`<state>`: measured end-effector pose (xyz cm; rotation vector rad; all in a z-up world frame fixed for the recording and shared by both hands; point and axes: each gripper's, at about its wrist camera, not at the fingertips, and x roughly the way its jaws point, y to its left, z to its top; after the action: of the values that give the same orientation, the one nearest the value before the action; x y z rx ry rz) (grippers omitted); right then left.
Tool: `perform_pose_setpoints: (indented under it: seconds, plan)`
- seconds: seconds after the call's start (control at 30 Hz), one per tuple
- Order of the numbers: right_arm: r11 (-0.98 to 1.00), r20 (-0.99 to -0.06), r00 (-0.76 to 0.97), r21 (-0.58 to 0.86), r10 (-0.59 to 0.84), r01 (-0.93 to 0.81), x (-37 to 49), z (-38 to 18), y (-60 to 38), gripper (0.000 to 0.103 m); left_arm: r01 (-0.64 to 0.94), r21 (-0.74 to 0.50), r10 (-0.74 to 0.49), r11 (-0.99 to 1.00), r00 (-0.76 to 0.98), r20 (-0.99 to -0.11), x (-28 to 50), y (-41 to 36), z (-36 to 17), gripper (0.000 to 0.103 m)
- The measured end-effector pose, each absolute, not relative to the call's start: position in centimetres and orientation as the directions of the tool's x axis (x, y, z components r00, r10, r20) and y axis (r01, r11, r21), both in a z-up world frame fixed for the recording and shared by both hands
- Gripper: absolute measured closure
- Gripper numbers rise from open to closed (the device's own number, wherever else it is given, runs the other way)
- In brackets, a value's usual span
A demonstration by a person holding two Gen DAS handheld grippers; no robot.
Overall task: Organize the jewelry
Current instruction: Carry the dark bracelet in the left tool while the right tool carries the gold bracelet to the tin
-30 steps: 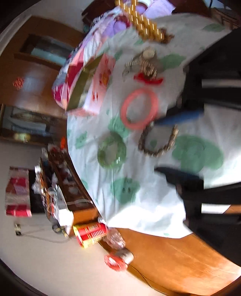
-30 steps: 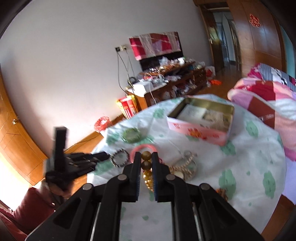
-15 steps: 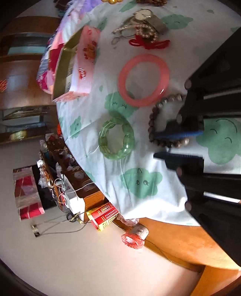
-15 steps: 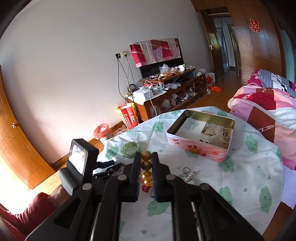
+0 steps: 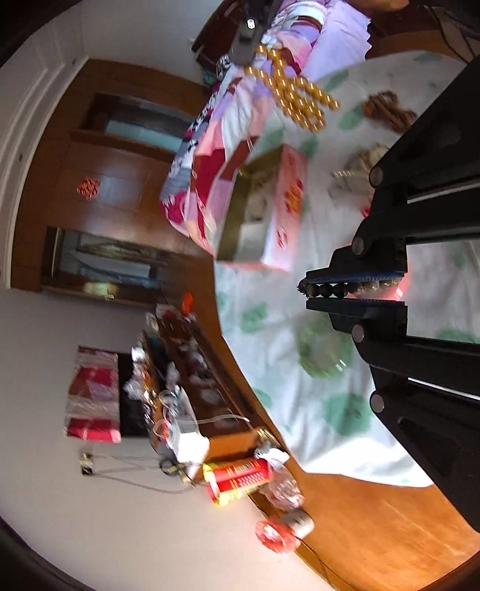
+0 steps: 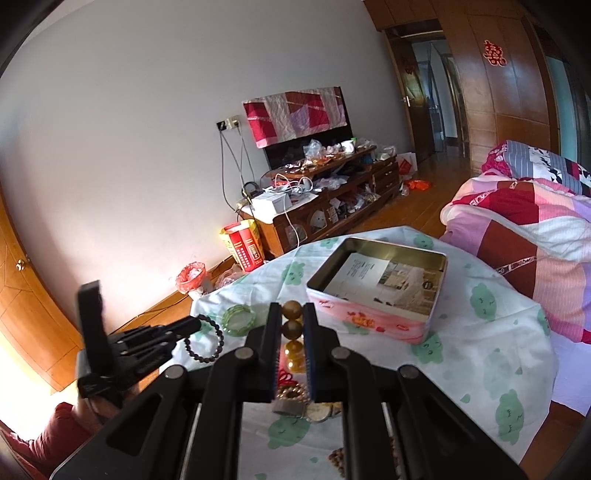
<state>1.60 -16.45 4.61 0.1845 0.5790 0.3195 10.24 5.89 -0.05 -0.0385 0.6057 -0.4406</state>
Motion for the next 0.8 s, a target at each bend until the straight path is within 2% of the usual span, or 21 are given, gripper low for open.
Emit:
perform_pose_setpoints:
  seconds: [0.13, 0.43, 0.53, 0.8]
  plan:
    - [0.933, -0.503, 0.792, 0.271, 0.346, -0.235, 3.3, 4.9, -17.8, 0.090, 0.434, -0.206, -0.474, 0.877, 0.717, -0.511, 11.8, 4.1, 1.5, 0.097]
    - [0.919, -0.454, 0.818, 0.333, 0.353, -0.211, 9.7, 6.4, -21.9, 0.089, 0.517, -0.195, -0.544, 0.833, 0.707, -0.451, 17.6, -2.6, 3.6, 0.097]
    - [0.914, -0.460, 0.820, 0.367, 0.341, -0.174, 12.7, 5.1, -23.3, 0.089, 0.536, -0.202, -0.563, 0.820, 0.690, -0.455, 19.7, -4.8, 2.4, 0.097]
    - [0.881, -0.545, 0.757, 0.466, 0.360, -0.083, 19.7, -1.7, -25.8, 0.089, 0.532, -0.197, -0.543, 0.823, 0.639, -0.544, 24.8, -9.8, -1.5, 0.097]
